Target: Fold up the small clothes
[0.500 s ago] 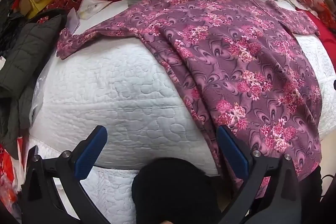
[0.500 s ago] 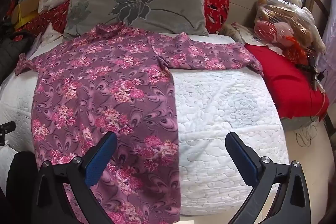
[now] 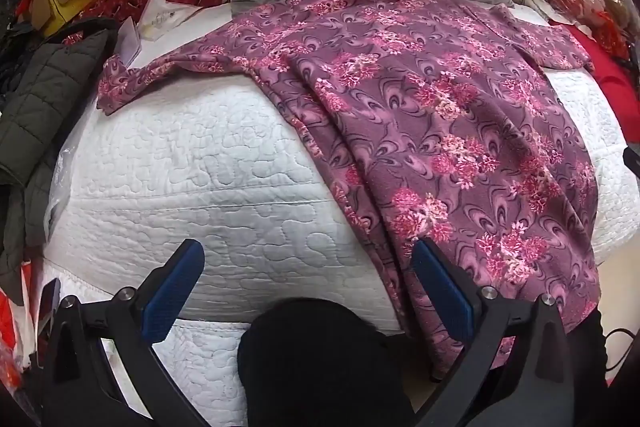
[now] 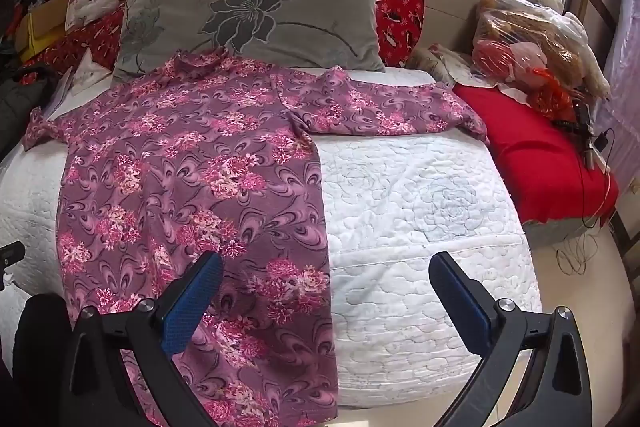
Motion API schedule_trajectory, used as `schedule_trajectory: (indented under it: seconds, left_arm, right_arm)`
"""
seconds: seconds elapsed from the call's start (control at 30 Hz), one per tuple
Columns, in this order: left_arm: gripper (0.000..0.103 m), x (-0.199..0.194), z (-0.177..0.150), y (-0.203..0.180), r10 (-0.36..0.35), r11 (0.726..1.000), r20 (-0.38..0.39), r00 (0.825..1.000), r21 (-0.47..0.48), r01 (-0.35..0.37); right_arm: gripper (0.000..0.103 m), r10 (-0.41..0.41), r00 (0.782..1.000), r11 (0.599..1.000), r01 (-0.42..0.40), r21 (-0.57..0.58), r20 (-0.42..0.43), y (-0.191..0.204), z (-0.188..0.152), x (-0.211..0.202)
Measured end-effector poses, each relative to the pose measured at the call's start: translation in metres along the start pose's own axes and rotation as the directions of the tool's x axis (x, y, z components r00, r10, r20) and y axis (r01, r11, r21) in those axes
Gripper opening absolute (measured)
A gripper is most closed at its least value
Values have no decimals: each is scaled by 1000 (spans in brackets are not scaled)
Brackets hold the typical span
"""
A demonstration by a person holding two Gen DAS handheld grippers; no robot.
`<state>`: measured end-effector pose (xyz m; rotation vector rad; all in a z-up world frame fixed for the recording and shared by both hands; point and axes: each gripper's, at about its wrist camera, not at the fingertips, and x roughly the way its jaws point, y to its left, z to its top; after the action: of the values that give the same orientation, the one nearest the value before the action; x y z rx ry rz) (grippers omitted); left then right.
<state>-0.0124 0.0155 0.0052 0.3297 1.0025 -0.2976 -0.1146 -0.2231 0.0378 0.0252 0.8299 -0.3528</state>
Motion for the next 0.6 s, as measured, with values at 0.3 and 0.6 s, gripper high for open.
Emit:
schedule_trajectory:
  seconds: [0.3,0.6]
  left_arm:
    - [103,4,1,0,-25,1000,-15,1000,-7,25]
    - [103,5,3,-3,-43,999,-11,999,2,43]
  right_arm:
    - [102,-2,1000,1000,2,-1,-10,1,0,4]
    - [102,-8,1000,1000,8,12,-23,0,2,11]
